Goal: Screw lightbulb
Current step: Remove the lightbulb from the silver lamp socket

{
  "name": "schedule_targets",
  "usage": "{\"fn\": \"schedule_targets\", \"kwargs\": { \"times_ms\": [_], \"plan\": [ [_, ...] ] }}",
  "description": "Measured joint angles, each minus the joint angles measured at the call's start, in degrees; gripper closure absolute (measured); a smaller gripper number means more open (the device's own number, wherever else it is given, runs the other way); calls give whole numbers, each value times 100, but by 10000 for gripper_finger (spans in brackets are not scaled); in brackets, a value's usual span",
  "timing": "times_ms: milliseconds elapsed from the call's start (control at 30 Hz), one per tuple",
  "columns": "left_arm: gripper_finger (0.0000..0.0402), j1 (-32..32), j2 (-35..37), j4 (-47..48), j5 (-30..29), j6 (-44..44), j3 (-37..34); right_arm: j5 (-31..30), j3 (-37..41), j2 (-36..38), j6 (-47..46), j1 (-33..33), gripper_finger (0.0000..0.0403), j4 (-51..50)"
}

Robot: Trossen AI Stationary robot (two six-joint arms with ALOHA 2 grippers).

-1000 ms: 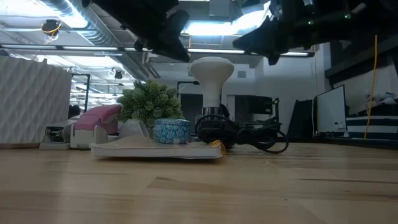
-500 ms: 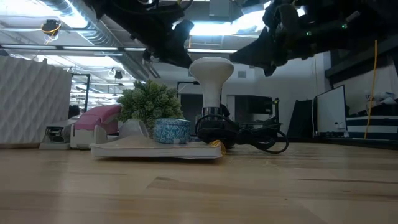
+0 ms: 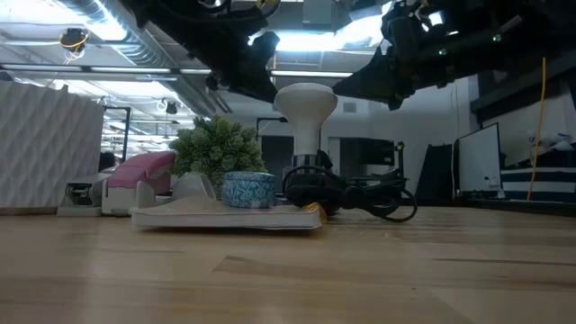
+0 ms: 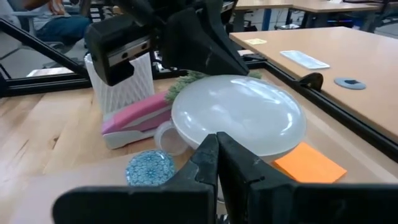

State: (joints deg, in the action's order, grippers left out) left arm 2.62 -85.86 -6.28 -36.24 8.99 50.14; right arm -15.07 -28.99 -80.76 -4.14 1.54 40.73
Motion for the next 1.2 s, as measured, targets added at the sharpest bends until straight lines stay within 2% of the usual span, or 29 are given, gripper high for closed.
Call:
{"fn": "schedule_targets", "kwargs": {
  "times_ms": [233,433,533,600,967,1200],
  "plan": [
    [402,127,4,23,-54,185,-3,-237,0,-38,4,7,391,7],
    [402,217,14,31,-63,268,-7,-795,7,-42,7,0,391,-68],
    [402,324,17,-85,201,303,0,-1217,7,-58,7,-30,391,-90],
    [401,414,-9,-97,356,302,17,-1255,5,-79,4,-35,391,-154],
    [401,565,-13,-57,79,260,-1,-1091,6,-176,0,-90,391,-94],
    [401,657,15,-56,-434,77,-1,-1128,7,-110,301,-81,391,-17]
  ]
}}
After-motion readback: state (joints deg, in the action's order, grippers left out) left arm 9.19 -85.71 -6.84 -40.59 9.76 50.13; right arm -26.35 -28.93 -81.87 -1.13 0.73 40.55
